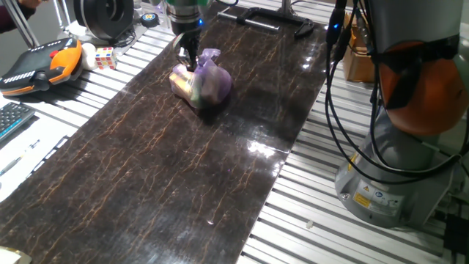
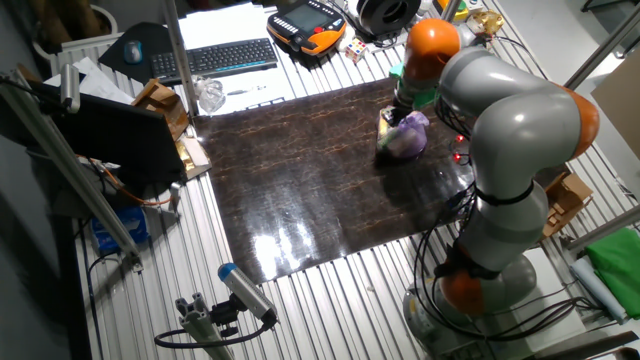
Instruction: Pick up a bag of things
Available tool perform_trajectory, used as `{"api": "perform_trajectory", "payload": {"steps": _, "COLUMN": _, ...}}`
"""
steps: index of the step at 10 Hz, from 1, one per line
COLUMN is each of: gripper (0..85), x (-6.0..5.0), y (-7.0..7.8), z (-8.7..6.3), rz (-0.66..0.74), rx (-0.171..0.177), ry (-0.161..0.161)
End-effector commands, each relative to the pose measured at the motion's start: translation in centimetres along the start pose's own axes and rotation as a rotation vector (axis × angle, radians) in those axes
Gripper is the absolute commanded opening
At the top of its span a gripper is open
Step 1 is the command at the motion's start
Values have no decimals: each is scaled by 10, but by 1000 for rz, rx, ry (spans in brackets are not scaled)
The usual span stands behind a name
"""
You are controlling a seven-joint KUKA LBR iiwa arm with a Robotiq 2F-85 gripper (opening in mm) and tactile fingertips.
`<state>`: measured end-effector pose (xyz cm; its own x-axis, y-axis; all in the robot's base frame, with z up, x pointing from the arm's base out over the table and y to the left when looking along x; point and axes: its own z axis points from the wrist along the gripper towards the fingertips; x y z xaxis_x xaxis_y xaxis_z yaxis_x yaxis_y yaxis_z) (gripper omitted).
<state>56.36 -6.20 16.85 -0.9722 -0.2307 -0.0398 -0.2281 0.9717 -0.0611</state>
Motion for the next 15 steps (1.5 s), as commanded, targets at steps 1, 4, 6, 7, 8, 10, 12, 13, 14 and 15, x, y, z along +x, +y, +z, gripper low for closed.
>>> {"api": "perform_trajectory", "payload": {"steps": 1, "gripper": 7, "x": 0, "y": 0, "z": 0, "rz": -13, "rx": 13, "ry": 13}}
{"api": "perform_trajectory", "payload": {"steps": 4, "gripper": 7, "x": 0, "y": 0, "z": 0, "rz": -11, "rx": 3, "ry": 12}}
{"api": "perform_trajectory", "payload": {"steps": 6, "gripper": 353, "x": -2, "y": -2, "z": 2, "rz": -2, "rx": 5, "ry": -10}}
{"api": "perform_trajectory", "payload": {"steps": 7, "gripper": 600, "x": -2, "y": -5, "z": 4, "rz": 5, "rx": 4, "ry": -37}}
{"api": "perform_trajectory", "payload": {"steps": 8, "gripper": 723, "x": -2, "y": -9, "z": 8, "rz": 1, "rx": -3, "ry": -54}}
{"api": "perform_trajectory", "payload": {"steps": 10, "gripper": 780, "x": -5, "y": -18, "z": 16, "rz": -29, "rx": -23, "ry": -66}}
{"api": "perform_trajectory", "payload": {"steps": 12, "gripper": 787, "x": -14, "y": -21, "z": 19, "rz": -70, "rx": -24, "ry": -70}}
{"api": "perform_trajectory", "payload": {"steps": 13, "gripper": 783, "x": -18, "y": -26, "z": 21, "rz": -92, "rx": -23, "ry": -69}}
{"api": "perform_trajectory", "payload": {"steps": 14, "gripper": 780, "x": -23, "y": -33, "z": 23, "rz": -116, "rx": -28, "ry": -62}}
{"api": "perform_trajectory", "payload": {"steps": 15, "gripper": 770, "x": -25, "y": -38, "z": 25, "rz": -128, "rx": -32, "ry": -59}}
